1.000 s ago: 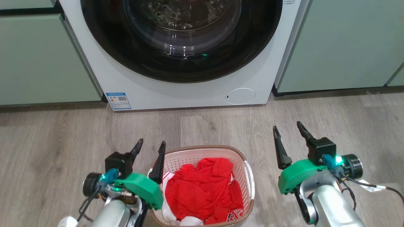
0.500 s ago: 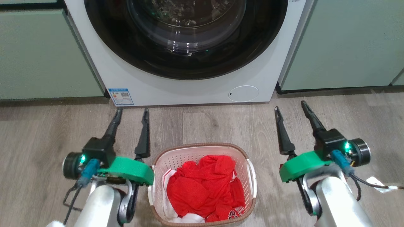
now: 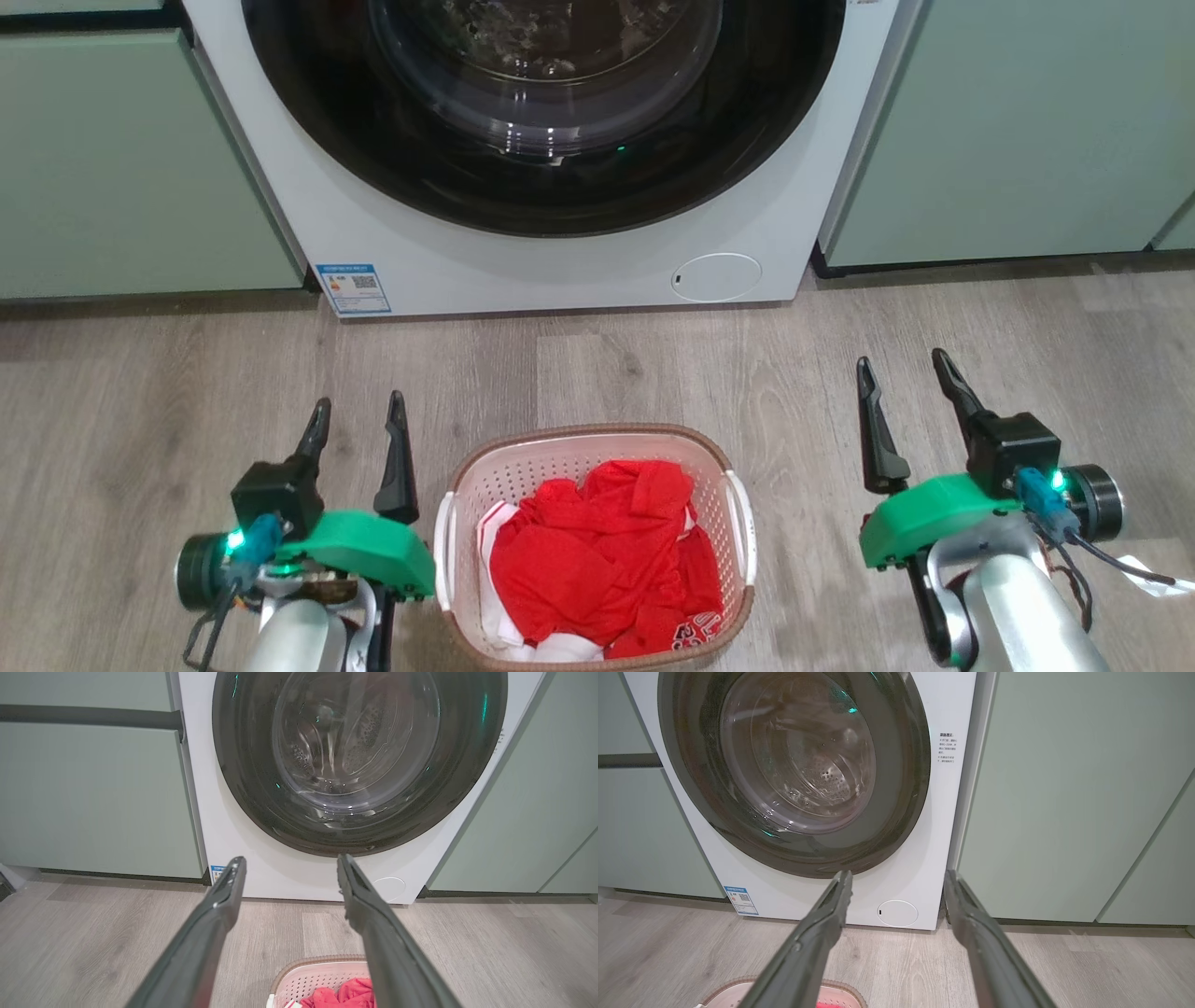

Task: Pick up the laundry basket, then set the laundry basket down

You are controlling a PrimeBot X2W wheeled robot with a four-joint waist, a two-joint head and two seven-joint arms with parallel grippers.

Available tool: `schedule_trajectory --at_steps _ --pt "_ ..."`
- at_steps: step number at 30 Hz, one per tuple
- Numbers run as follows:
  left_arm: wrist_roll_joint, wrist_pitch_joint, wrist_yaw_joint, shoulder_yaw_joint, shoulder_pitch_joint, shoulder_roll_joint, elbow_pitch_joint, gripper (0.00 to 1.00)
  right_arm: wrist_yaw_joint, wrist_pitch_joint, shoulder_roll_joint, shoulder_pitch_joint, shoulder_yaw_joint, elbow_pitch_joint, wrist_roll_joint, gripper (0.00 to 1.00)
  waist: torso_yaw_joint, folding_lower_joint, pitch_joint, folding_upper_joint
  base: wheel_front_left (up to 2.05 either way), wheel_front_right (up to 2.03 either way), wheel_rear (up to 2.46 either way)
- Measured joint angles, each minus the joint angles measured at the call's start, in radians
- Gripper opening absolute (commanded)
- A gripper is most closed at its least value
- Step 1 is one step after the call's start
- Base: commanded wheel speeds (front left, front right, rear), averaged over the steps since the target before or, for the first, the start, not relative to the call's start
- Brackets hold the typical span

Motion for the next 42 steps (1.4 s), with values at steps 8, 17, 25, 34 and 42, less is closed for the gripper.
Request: schedule_trajectory --at_steps 8,17,25,34,42 --pt "-0.009 0.000 0.009 0.010 0.005 -0.001 0.016 1.00 0.000 0.000 0.000 0.000 -0.002 0.008 0.000 1.00 -0.007 0.0000 -0.003 0.0000 0.00 0.00 0.00" --pt "-0.009 0.000 0.013 0.022 0.009 -0.001 0.021 1.00 0.000 0.000 0.000 0.000 -0.003 0.010 0.000 1.00 -0.003 0.0000 -0.001 0.0000 0.00 0.00 0.00" --pt "-0.009 0.000 0.015 0.023 0.009 -0.001 0.023 1.00 0.000 0.000 0.000 0.000 -0.004 0.010 0.007 1.00 0.001 0.0000 0.000 0.0000 0.00 0.00 0.00" --pt "-0.009 0.000 0.016 0.024 0.009 -0.001 0.035 1.00 0.000 0.000 0.000 0.000 -0.010 0.010 0.006 1.00 0.004 0.0000 0.007 0.0000 0.00 0.00 0.00" --pt "-0.009 0.000 0.018 0.022 0.006 -0.001 0.041 1.00 0.000 0.000 0.000 -0.003 -0.017 0.009 0.006 1.00 0.004 0.0000 0.031 0.0000 0.00 0.00 0.00"
